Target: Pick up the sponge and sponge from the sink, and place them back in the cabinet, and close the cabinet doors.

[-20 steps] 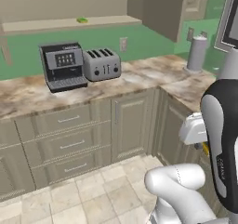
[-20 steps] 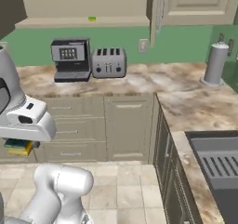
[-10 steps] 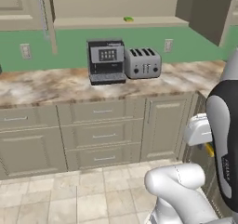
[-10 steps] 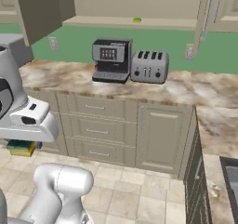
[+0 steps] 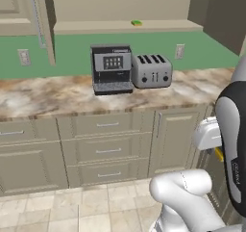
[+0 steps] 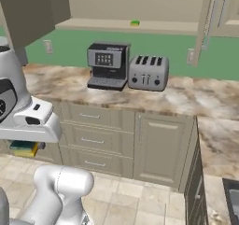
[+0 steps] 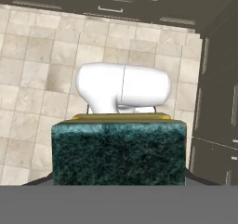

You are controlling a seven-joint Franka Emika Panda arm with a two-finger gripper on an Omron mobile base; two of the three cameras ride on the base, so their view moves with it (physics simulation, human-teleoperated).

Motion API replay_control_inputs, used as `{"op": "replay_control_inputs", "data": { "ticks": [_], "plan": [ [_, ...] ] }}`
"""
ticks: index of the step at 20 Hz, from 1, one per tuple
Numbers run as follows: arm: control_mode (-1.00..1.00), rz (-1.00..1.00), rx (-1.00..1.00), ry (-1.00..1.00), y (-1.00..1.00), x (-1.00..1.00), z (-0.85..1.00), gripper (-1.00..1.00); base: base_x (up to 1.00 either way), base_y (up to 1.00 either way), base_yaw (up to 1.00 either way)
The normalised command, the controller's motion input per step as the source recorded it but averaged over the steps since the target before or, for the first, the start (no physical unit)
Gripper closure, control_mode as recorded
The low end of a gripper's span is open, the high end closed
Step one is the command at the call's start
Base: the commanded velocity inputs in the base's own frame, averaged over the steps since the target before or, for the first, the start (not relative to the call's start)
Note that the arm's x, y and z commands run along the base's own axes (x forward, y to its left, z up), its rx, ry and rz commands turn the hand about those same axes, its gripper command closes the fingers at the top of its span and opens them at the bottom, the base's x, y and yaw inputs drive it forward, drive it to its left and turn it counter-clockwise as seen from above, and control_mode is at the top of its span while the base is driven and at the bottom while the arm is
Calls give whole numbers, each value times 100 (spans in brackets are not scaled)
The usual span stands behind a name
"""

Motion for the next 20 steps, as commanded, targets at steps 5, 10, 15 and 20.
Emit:
{"op": "replay_control_inputs", "data": {
  "ticks": [5, 10, 15, 20],
  "plan": [
    [100, 0, 0, 0, 0, 0, 0, 100, 44, -15, 0],
    [100, 0, 0, 0, 0, 0, 0, 100, 52, -12, 0],
    [100, 0, 0, 0, 0, 0, 0, 100, 53, -10, 0],
    [100, 0, 0, 0, 0, 0, 0, 100, 47, -12, 0]
  ]
}}
